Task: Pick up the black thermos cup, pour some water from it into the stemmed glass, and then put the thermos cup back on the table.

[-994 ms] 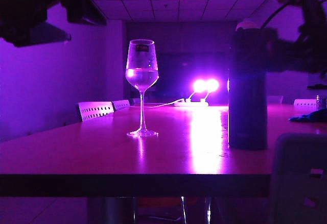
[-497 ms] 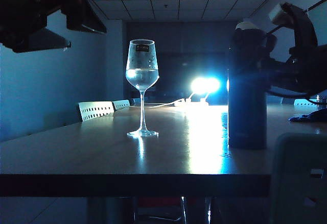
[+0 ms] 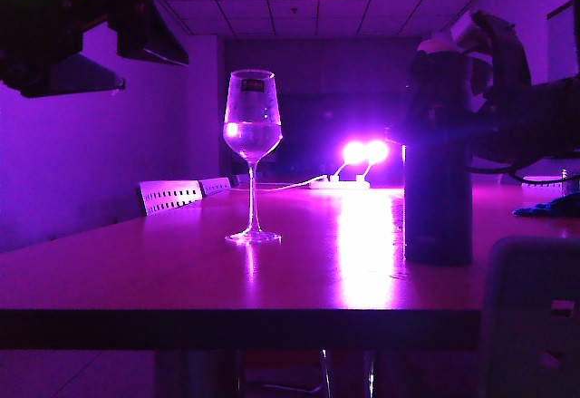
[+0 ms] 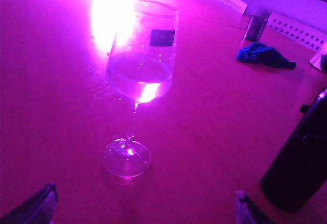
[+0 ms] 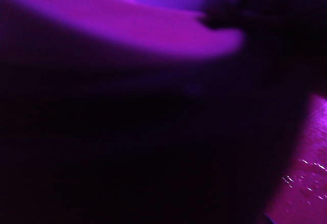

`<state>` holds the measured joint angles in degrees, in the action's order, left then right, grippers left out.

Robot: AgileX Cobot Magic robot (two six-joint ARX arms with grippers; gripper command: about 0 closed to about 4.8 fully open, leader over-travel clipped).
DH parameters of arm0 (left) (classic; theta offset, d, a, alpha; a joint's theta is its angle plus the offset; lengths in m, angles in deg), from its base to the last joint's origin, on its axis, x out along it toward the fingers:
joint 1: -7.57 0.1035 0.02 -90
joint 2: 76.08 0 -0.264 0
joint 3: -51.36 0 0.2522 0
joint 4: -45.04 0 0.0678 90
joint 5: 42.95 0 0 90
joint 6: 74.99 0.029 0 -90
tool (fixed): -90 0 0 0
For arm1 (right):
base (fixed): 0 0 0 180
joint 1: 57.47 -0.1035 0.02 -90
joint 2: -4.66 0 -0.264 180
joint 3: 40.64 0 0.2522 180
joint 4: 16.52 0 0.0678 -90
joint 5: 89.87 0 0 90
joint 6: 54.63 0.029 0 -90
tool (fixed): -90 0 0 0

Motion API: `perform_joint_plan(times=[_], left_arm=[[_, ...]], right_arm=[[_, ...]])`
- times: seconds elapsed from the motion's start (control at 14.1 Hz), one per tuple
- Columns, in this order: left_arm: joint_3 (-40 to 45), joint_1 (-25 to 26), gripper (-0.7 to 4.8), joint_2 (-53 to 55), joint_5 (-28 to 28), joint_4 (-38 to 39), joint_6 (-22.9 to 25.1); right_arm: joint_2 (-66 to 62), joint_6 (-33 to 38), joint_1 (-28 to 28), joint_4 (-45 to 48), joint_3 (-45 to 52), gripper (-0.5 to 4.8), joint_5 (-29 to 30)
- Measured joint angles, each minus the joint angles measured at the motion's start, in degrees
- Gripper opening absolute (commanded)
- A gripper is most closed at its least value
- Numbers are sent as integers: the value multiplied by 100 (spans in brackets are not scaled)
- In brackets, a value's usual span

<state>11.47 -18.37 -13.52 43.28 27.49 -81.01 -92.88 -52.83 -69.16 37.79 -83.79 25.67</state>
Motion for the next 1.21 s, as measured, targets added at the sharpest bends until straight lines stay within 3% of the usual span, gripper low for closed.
perform_joint_plan(times=[0.07,0.14,0.21,0.57,0.78,0.85,1.06,1.21], left_arm=[[0,0,479,0,0,7,0],[0,0,479,0,0,7,0],[0,0,479,0,0,7,0],[0,0,479,0,0,4,0],[-153,22,479,2,293,42,0],[-258,26,479,2,310,26,0],[-308,22,479,0,361,26,0],[-358,28,479,24,402,46,9]], right_arm=[[0,39,2,-2,0,468,-4],[0,87,0,-2,0,271,-2],[0,203,2,-4,0,142,-4],[0,227,2,24,-7,134,-22],[101,402,2,-4,-24,133,-20],[166,457,2,-55,-28,103,-17],[374,518,2,-2,-177,104,2],[610,525,0,-463,-367,108,17]])
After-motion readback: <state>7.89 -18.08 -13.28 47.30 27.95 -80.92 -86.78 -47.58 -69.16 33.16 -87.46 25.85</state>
